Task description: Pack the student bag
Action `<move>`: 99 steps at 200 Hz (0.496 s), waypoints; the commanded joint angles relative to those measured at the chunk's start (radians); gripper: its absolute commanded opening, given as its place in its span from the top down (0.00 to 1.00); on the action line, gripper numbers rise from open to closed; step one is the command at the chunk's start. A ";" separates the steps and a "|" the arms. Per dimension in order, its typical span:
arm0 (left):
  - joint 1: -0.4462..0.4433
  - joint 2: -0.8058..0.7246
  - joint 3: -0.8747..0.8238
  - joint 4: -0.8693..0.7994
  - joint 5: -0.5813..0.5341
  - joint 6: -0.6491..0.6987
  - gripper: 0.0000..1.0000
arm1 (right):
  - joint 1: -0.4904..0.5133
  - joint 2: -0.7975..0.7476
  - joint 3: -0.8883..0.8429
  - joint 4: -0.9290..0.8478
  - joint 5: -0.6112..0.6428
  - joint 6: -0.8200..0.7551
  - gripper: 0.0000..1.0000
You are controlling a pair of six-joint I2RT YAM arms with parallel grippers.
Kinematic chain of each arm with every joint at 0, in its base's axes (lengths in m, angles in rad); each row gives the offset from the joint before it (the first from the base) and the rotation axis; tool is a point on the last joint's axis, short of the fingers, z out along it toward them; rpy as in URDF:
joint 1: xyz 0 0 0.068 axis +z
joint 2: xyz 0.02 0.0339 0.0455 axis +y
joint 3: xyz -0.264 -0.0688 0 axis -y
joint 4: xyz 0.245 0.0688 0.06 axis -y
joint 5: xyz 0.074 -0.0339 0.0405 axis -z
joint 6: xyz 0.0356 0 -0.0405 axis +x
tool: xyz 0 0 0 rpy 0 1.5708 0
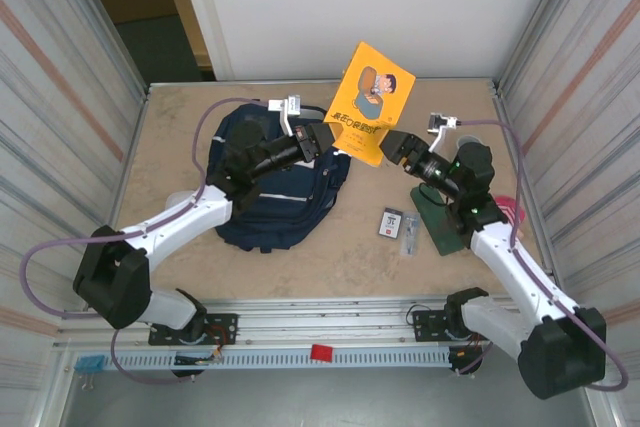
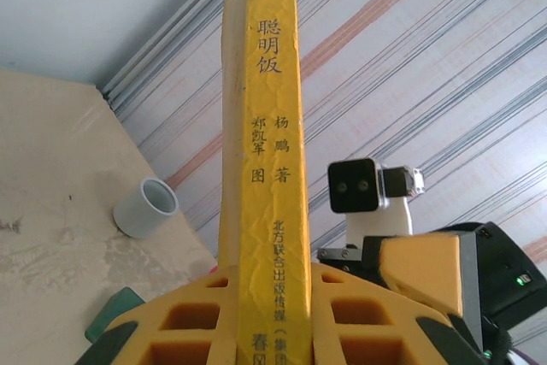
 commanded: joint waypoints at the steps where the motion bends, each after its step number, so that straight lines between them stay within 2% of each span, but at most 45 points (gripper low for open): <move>1: 0.000 -0.083 0.013 0.177 0.039 -0.031 1.00 | 0.004 0.054 0.018 0.208 -0.063 0.112 0.01; 48: 0.000 -0.066 0.020 0.264 0.086 -0.059 1.00 | 0.025 0.098 0.042 0.221 -0.097 0.127 0.01; 74: 0.000 -0.050 0.028 0.263 0.085 -0.062 1.00 | 0.042 0.109 0.057 0.279 -0.166 0.130 0.00; 89: 0.000 -0.050 0.026 0.229 0.068 -0.041 1.00 | 0.042 0.104 0.059 0.304 -0.200 0.126 0.07; 99: 0.000 -0.054 0.021 0.198 0.052 -0.021 1.00 | 0.039 0.091 0.058 0.306 -0.206 0.112 0.16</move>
